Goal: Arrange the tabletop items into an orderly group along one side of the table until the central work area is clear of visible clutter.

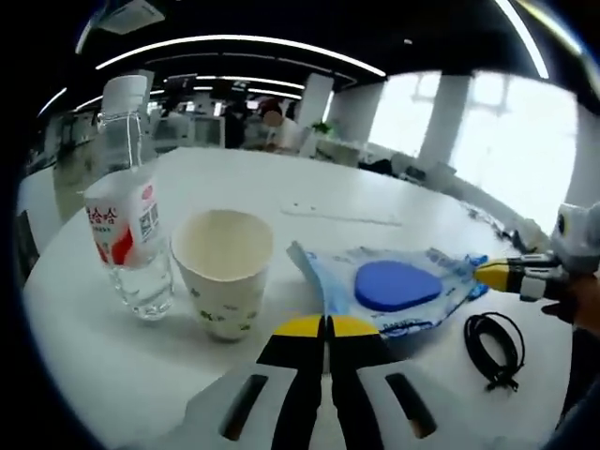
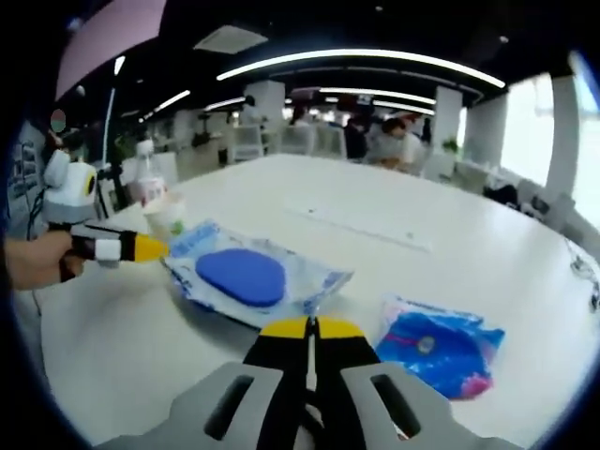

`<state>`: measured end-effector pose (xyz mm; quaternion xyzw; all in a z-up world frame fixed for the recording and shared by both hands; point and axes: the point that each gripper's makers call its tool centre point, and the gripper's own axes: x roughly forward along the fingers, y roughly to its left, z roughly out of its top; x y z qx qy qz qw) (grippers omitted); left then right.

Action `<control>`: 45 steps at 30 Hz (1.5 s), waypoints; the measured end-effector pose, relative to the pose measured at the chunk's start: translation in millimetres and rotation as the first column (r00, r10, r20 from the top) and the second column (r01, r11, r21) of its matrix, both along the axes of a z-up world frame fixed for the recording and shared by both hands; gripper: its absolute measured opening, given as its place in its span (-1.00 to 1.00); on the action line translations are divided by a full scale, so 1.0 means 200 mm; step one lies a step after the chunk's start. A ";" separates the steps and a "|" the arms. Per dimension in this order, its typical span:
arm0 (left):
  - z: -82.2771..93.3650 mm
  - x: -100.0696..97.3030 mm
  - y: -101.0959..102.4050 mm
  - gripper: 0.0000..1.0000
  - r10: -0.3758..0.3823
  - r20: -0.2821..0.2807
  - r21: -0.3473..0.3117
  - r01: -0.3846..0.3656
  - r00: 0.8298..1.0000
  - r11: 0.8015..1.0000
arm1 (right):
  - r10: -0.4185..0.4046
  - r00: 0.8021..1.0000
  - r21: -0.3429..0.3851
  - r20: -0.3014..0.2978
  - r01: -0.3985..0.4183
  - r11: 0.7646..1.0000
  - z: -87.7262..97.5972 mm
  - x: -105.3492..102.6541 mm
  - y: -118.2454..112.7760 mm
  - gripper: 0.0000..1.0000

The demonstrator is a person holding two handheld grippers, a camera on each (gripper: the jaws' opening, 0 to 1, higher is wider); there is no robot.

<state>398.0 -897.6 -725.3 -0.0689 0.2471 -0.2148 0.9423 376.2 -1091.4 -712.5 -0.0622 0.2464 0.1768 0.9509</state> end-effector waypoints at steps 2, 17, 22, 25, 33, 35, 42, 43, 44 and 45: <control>-0.02 0.02 0.00 -1.00 0.004 0.000 0.015 -0.004 1.000 1.000 | -0.007 1.000 0.012 -0.011 0.007 1.000 -0.02 0.01 0.01 -1.00; -0.11 0.01 0.03 -1.00 0.050 -0.036 0.059 -0.048 0.998 0.997 | -0.023 0.997 -0.004 -0.074 0.022 1.000 -0.18 0.02 -0.01 -1.00; -0.11 0.00 0.03 -1.00 0.058 -0.041 0.067 -0.055 0.997 0.996 | -0.035 0.996 0.002 -0.082 0.035 0.999 -0.19 0.02 -0.02 -1.00; -0.12 0.00 0.03 -0.99 0.062 -0.043 0.071 -0.059 0.997 0.996 | -0.035 0.996 -0.011 -0.082 0.034 0.999 -0.18 0.02 -0.02 -1.00; -0.12 0.00 0.05 -0.82 0.085 -0.013 0.111 -0.083 0.996 0.990 | -0.068 0.995 0.020 -0.078 0.070 0.997 -0.18 0.02 -0.04 -0.95; -0.12 0.00 0.06 -0.84 0.084 -0.012 0.110 -0.082 0.996 0.991 | -0.131 0.987 0.083 -0.087 0.139 0.987 -0.15 0.02 -0.06 -0.82; -0.07 -0.04 0.09 -0.63 0.044 0.015 0.108 -0.046 0.999 0.993 | -0.163 0.983 0.095 -0.082 0.171 0.981 -0.09 -0.03 -0.12 -0.56; -0.05 -0.05 0.09 -0.60 0.036 0.023 0.109 -0.038 0.999 0.993 | -0.167 0.983 0.096 -0.076 0.174 0.980 -0.07 -0.05 -0.13 -0.54; -0.05 -0.05 0.09 -0.59 0.031 0.029 0.110 -0.034 0.999 0.993 | -0.170 0.983 0.099 -0.075 0.177 0.979 -0.06 -0.06 -0.14 -0.51; -0.03 -0.06 0.10 -0.58 0.020 0.042 0.119 -0.025 0.999 0.993 | -0.172 0.982 0.104 -0.074 0.179 0.978 -0.05 -0.07 -0.14 -0.48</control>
